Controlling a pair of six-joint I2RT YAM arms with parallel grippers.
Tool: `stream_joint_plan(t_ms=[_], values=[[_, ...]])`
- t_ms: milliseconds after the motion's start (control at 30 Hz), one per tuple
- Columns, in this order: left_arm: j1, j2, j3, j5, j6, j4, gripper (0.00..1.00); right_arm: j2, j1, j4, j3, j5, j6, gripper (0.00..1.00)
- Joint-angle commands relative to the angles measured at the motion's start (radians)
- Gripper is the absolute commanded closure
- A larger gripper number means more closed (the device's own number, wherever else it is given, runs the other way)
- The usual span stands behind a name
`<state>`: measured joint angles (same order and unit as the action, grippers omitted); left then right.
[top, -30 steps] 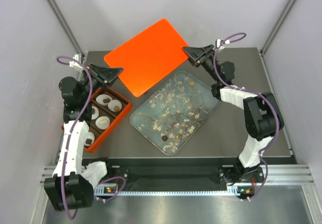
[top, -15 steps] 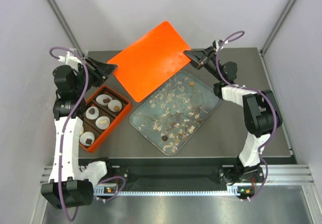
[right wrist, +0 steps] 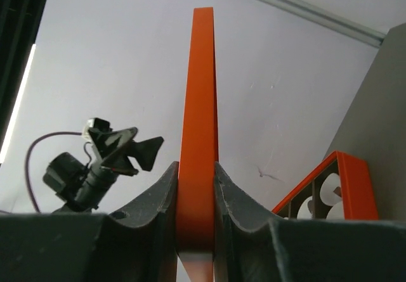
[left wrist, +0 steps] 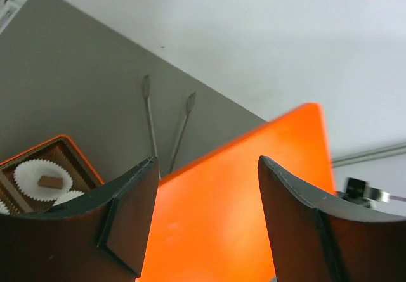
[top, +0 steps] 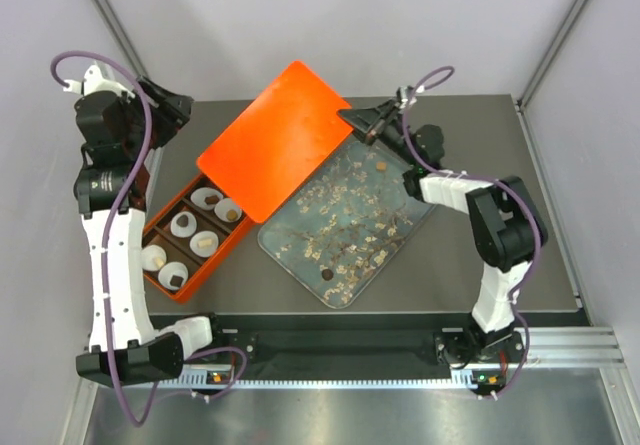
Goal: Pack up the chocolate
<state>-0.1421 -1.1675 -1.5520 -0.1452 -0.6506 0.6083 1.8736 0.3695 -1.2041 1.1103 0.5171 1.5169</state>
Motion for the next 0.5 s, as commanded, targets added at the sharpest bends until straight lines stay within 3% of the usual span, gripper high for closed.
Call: stream_joint_plan(t_ms=[0,133,233,467], values=[[-0.004,-0.006,-0.054,-0.063,0.011,-0.025,0.31,0.021,0.118,0.032,0.092,-0.095,-0.040,1.00],[-0.004,-0.020,-0.054,-0.189,0.003,-0.042,0.31,0.091,0.250,0.084,0.143,-0.213,-0.057,1.00],[-0.001,-0.005,0.030,-0.312,-0.035,-0.138,0.32,0.179,0.348,0.057,0.189,-0.285,-0.037,1.00],[-0.001,0.035,0.150,-0.347,-0.006,-0.171,0.31,0.315,0.497,0.118,0.354,-0.342,-0.084,1.00]])
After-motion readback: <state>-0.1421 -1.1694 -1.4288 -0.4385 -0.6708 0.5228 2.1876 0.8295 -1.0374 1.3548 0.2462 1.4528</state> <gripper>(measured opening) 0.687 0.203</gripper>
